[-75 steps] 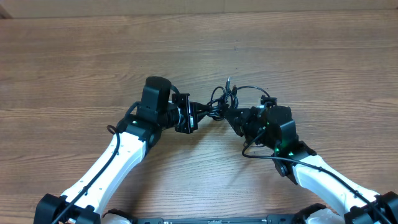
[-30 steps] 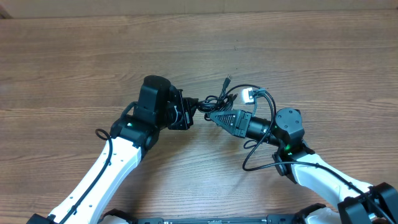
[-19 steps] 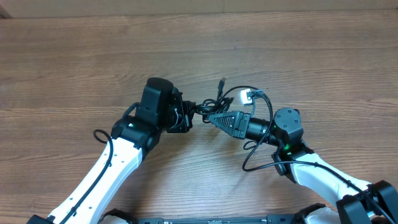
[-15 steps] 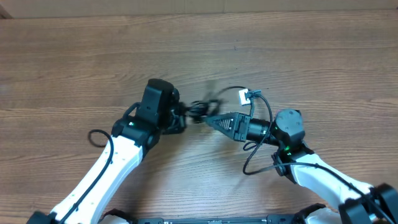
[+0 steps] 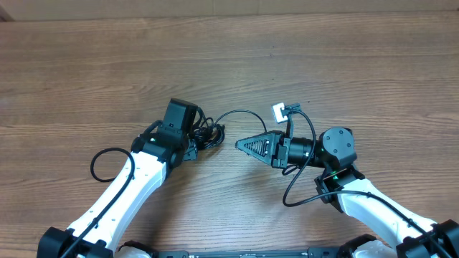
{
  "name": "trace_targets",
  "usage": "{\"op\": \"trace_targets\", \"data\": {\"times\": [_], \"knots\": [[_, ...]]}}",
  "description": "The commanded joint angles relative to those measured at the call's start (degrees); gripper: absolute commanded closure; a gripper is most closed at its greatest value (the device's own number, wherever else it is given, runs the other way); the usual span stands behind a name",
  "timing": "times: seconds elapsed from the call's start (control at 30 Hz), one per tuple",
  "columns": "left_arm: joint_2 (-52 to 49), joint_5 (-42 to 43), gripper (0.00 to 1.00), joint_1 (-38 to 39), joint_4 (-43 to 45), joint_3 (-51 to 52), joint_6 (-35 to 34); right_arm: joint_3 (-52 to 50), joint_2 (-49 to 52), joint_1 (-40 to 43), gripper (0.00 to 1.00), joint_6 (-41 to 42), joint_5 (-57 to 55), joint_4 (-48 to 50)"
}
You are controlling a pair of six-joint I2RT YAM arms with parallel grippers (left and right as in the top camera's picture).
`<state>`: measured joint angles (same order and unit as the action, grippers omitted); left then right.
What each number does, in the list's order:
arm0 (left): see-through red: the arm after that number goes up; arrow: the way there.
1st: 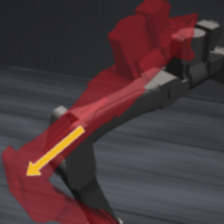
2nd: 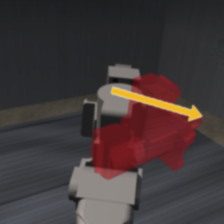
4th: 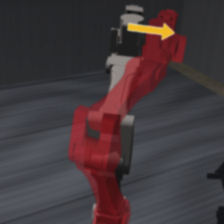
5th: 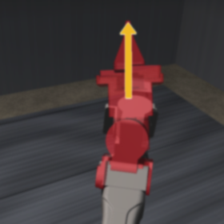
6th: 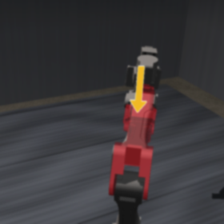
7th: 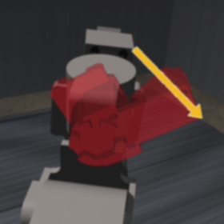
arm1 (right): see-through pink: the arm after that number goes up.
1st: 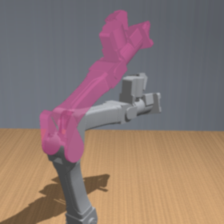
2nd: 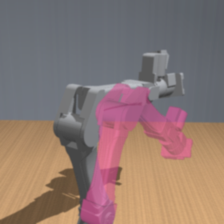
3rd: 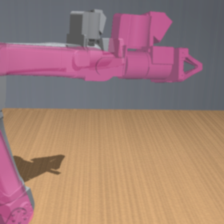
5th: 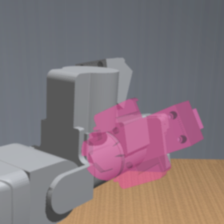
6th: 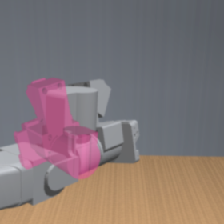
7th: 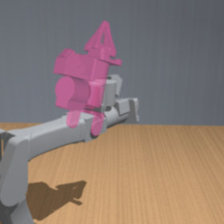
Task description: Untangle cables
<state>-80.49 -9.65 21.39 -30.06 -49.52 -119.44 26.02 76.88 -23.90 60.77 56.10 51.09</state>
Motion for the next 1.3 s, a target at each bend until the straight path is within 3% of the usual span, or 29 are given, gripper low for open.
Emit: {"op": "trace_targets", "data": {"times": [0.0,0.13,0.17,0.23,0.5,0.7,1.0,1.27], "knots": [[0.68,0.90,0.96,0.37,0.76,-0.46,0.94,0.83,-0.24,-0.13,0.85,-0.81,-2.27,-2.23],[0.68,3.85,0.96,0.37,1.84,-0.46,0.94,0.83,-0.24,-0.13,0.39,-0.04,-7.82,-10.62],[0.68,4.74,0.96,0.37,2.23,-0.46,0.96,0.83,-0.24,-0.13,0.30,0.90,-9.14,-12.76],[0.68,6.58,0.96,0.37,3.19,-0.46,1.16,0.83,-0.24,-0.13,0.25,0.87,-10.03,-14.58],[0.68,16.31,0.96,0.39,7.61,-0.46,2.56,0.83,-0.24,-0.15,0.23,0.87,-12.66,-14.93],[0.68,19.43,0.96,0.39,11.26,-0.46,4.17,0.83,-0.24,-0.15,0.37,0.90,-14.73,-16.92],[0.68,21.75,0.96,0.50,13.62,-0.46,4.24,0.83,-0.24,-0.15,0.38,0.92,-17.57,-21.70],[0.68,21.79,0.96,0.52,16.13,-0.46,8.79,0.83,-0.24,-0.15,0.44,0.92,-17.62,-21.70]]}}
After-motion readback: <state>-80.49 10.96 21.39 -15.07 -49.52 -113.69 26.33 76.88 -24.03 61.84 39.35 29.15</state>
